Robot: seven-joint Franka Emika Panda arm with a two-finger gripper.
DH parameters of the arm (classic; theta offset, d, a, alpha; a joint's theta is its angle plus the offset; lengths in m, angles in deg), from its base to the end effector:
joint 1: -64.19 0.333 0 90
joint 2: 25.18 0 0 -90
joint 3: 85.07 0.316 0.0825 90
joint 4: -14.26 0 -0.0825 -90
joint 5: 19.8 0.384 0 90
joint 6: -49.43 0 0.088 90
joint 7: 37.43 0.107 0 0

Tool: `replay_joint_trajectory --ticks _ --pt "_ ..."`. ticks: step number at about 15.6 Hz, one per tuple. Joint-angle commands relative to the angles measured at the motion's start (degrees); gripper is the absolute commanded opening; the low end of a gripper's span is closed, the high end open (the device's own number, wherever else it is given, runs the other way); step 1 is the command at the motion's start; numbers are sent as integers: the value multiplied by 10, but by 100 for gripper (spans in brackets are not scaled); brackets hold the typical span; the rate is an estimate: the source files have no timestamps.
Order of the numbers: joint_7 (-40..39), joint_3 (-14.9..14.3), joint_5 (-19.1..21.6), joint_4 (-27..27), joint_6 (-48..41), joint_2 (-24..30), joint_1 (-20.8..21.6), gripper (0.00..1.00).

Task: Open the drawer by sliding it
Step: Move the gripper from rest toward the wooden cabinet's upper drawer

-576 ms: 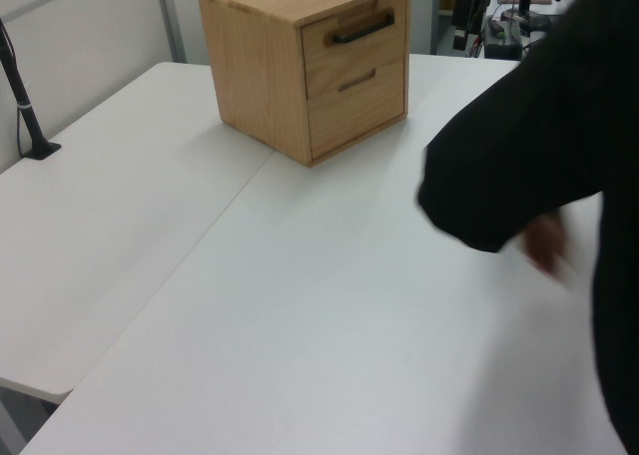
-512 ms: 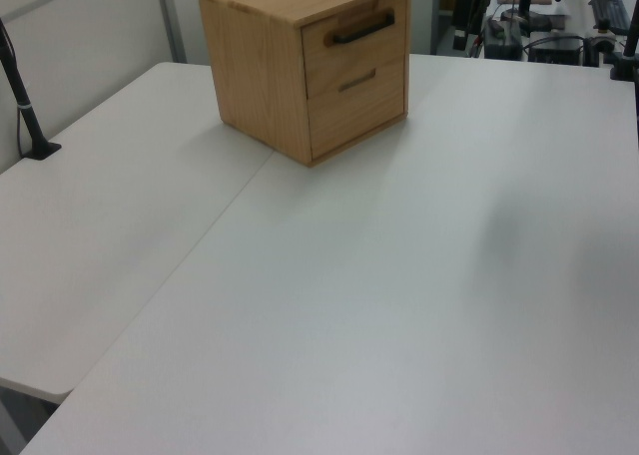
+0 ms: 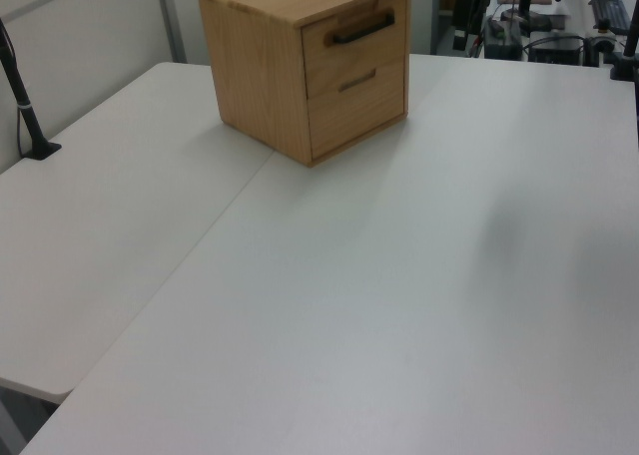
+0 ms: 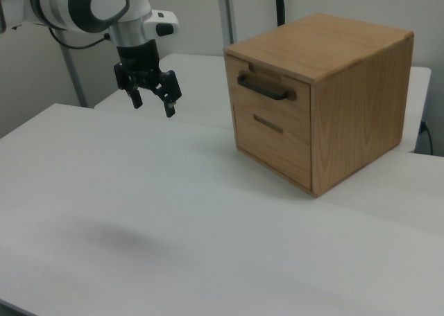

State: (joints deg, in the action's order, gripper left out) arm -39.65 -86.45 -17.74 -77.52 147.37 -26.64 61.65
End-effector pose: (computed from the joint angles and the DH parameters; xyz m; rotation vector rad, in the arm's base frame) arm 0.5739 -0.0358 0.6081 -3.1077 0.0515 -0.1303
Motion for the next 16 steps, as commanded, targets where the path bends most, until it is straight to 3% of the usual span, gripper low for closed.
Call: replay_joint_trajectory --ticks 1,9,11,13,16 --pt "-10 -2 -5 -7 8 4 7 100" --pt "12 -2 6 -2 12 2 -3 100" --pt "71 -2 6 -6 7 6 2 100" --pt "199 -2 3 -3 13 5 -2 100" --pt "258 -2 7 -4 22 7 -7 100"
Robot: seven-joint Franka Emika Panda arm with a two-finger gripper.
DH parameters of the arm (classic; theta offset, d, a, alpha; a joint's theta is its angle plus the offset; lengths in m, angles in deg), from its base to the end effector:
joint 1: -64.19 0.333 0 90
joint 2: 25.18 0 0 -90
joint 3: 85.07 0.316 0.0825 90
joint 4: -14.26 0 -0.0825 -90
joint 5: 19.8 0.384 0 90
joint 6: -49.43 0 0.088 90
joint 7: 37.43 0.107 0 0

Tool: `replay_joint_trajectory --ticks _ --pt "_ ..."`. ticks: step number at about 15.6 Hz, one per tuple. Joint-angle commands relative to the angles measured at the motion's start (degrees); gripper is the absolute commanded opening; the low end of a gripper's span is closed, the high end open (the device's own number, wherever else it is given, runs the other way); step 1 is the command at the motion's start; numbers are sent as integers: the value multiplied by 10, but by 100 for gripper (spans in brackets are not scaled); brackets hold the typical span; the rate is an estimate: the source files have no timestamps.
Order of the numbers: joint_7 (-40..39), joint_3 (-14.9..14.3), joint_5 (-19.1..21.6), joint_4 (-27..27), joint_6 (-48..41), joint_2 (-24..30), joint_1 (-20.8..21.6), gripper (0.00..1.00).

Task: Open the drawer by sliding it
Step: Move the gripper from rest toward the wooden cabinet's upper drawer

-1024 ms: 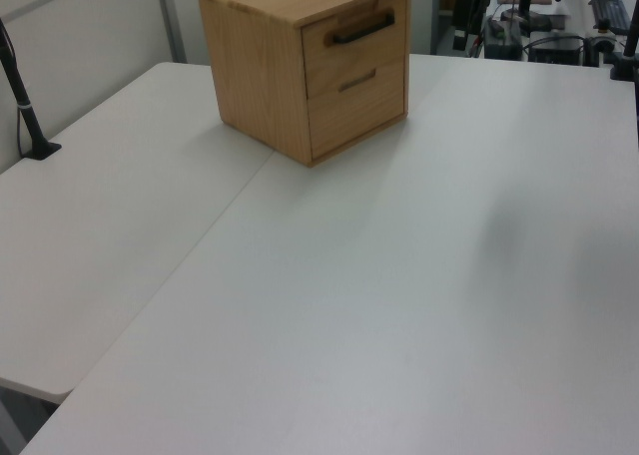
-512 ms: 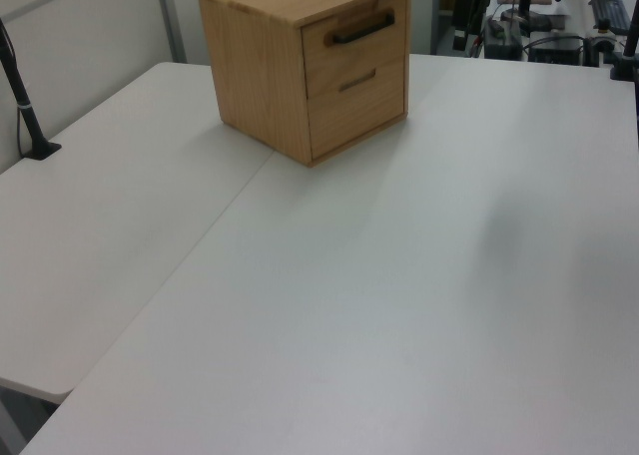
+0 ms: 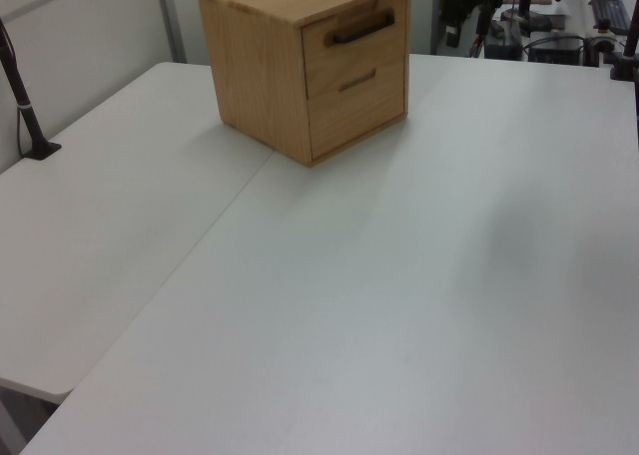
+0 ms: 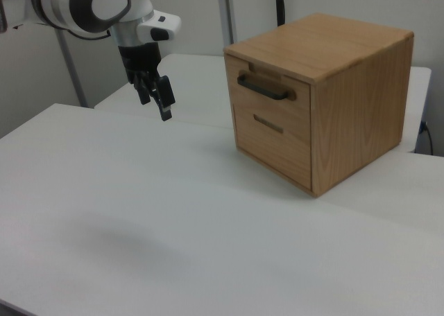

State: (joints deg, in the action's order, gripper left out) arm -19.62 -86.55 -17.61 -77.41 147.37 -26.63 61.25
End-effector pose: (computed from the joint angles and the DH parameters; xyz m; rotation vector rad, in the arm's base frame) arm 0.5737 -0.0406 0.6091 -3.0331 0.6017 -0.1225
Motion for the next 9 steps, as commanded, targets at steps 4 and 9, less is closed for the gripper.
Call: replay_joint_trajectory --ticks 4,9 --pt "229 -16 89 -3 43 4 -33 91" --pt "386 -15 78 4 129 -10 -29 89"
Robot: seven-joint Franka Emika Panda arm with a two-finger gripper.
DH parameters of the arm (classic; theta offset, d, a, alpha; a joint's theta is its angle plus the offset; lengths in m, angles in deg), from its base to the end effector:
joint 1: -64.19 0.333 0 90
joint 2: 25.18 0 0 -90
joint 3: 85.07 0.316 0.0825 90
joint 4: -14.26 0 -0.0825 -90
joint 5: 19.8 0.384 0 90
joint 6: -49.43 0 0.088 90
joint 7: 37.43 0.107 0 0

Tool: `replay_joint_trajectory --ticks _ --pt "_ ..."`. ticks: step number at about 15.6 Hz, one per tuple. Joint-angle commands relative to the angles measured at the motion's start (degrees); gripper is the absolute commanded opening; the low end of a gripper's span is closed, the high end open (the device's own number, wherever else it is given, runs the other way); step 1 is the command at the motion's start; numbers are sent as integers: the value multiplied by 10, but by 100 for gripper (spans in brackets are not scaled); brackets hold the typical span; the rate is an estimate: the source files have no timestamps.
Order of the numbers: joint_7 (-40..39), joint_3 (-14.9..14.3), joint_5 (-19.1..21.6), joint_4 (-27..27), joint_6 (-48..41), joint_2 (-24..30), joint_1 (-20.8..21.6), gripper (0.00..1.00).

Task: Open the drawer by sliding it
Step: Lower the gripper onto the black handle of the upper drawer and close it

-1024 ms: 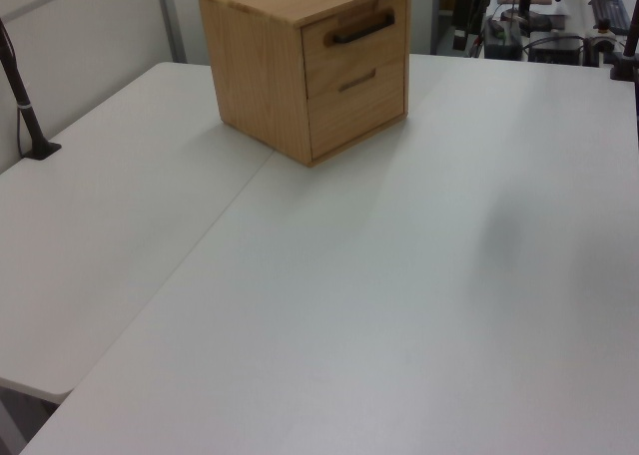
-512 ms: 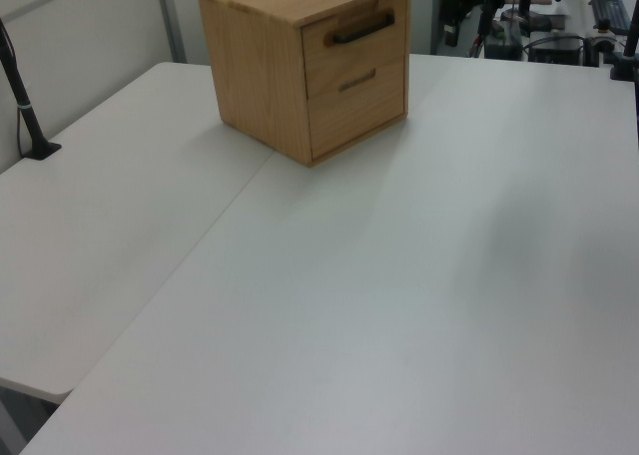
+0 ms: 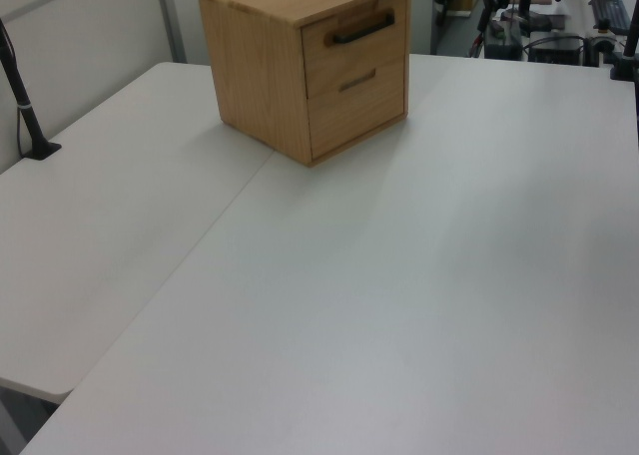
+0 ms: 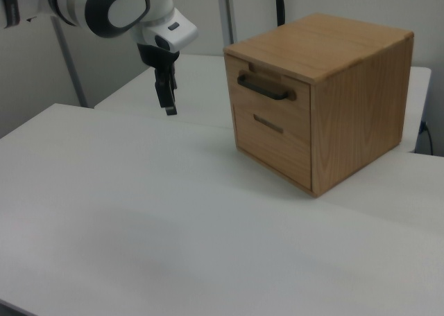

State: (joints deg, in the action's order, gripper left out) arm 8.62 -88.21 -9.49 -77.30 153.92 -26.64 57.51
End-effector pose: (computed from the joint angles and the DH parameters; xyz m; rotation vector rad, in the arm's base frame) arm 0.5799 -0.0851 0.6229 -2.5476 1.3960 -0.1970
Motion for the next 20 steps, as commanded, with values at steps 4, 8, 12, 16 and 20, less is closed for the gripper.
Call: replay_joint_trajectory --ticks 4,8,12,16,20 --pt "235 2 -6 27 141 -59 9 89" --pt "318 2 -6 29 219 -82 8 86" --pt "373 -1 1 30 302 -104 -2 53" --pt "381 -1 1 66 347 -142 -4 41" --pt "381 -2 -6 99 348 -181 -3 41"
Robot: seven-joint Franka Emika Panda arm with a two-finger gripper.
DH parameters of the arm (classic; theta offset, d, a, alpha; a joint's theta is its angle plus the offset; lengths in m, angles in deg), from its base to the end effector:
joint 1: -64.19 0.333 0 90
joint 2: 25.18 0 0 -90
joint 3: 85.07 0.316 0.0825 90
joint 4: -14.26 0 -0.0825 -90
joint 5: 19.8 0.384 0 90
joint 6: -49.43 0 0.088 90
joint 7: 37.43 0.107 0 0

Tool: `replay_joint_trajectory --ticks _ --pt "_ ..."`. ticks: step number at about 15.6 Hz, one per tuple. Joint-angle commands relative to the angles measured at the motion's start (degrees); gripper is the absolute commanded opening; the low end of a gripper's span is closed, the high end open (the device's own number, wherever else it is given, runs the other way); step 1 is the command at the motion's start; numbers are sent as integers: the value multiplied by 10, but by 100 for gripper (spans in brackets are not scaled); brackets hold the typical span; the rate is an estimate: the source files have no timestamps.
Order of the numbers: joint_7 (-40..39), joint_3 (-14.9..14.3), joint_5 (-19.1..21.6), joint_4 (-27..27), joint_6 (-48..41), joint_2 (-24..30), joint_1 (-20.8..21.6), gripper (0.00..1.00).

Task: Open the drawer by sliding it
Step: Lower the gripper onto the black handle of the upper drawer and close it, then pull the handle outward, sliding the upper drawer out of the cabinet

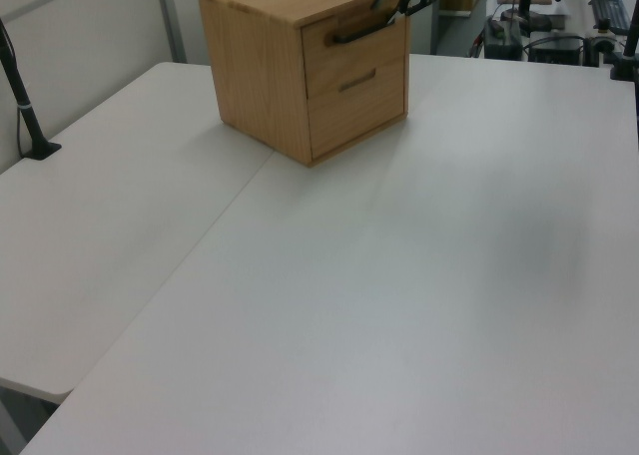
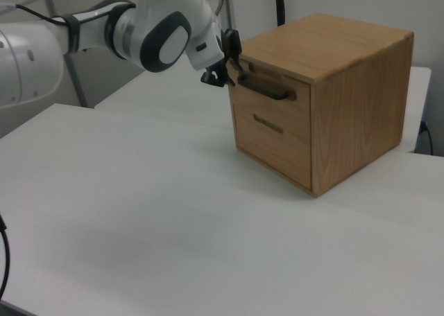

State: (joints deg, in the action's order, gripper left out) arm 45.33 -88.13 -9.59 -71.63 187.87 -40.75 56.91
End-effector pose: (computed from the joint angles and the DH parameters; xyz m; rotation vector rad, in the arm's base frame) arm 0.6814 -0.1183 0.5876 -1.6936 1.9515 -0.5831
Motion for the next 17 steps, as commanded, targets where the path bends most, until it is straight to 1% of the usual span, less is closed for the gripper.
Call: replay_joint_trajectory --ticks 1,2,5,9,12,13,14,16,17 --pt "14 -3 -5 49 9 -47 3 41" --pt "14 -4 -5 51 10 -52 3 41" --pt "14 -5 -7 81 10 -74 2 42" --pt "14 -4 -25 81 10 -83 1 42" --pt "15 -4 -47 78 10 -91 2 41" --pt "15 -4 -48 78 10 -94 2 41" --pt "14 -4 -48 78 10 -95 2 36" --pt "14 -4 -58 78 10 -97 2 30" --pt "14 -4 -61 78 10 -97 2 23"
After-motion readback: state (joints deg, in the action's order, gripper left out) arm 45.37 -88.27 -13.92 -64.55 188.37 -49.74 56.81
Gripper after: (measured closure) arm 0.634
